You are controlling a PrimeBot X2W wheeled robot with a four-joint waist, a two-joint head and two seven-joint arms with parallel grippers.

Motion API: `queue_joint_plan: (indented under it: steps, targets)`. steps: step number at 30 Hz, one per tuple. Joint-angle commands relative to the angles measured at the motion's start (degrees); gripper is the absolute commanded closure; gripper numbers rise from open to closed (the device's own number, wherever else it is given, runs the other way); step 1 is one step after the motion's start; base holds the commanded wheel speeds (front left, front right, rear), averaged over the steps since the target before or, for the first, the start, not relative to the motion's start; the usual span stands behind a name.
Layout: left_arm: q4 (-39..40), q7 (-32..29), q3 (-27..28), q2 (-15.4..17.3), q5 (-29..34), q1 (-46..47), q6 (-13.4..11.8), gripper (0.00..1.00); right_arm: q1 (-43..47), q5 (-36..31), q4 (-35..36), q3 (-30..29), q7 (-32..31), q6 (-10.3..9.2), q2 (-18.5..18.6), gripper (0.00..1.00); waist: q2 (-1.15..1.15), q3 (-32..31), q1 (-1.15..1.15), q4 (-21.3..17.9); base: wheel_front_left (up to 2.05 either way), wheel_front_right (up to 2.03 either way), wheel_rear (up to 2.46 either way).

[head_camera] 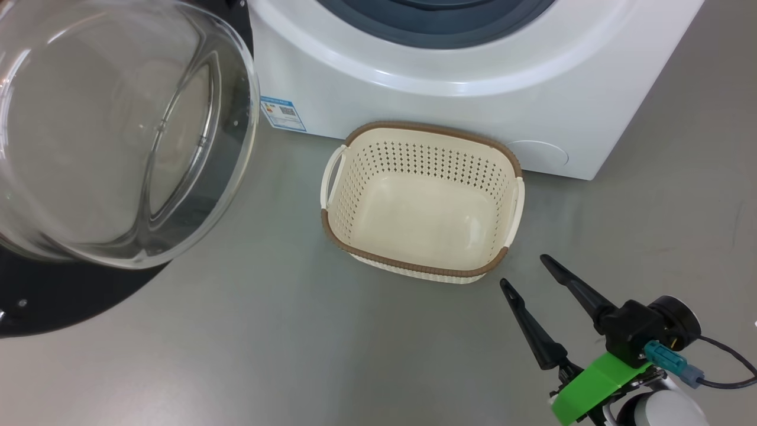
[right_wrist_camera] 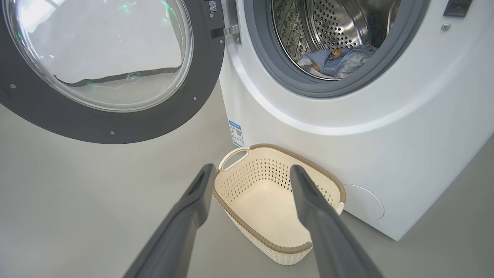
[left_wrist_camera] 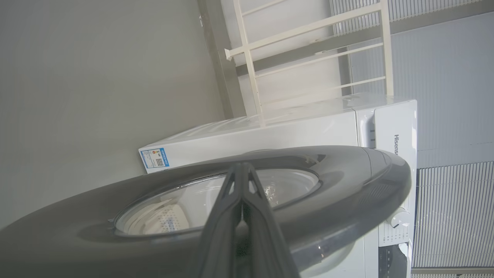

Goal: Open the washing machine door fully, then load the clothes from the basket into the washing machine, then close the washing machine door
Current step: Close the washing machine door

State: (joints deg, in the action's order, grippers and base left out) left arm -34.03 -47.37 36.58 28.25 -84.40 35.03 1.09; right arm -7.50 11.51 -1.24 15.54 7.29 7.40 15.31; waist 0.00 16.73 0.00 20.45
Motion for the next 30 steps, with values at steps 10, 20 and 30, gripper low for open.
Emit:
queue_joint_plan:
  steps: [10, 20, 30]
  targets:
    - [8.28, -7.04, 0.81, 0.63, -4.41, -2.92, -2.63, 1.00, -2.04, 0.96, -1.00, 1.46, 2.80, 0.09, -1.67, 0.00, 0.00, -0.69, 0.00, -0.91, 0.00, 0.00, 0.00]
    - [16.72, -10.92, 1.68, -1.23, -7.65, -4.68, -6.23, 1.00, -3.04, 1.54, -4.21, 2.13, 5.24, 0.09, -3.28, 0.00, 0.00, -1.71, 0.00, -4.11, 0.00, 0.00, 0.00]
    - [22.36, -14.66, 0.00, -3.19, -9.04, -6.71, -8.81, 1.00, -3.27, 1.90, -6.59, 2.10, 6.73, 0.09, -4.51, 0.00, 0.00, -2.91, 0.00, -6.09, 0.00, 0.00, 0.00]
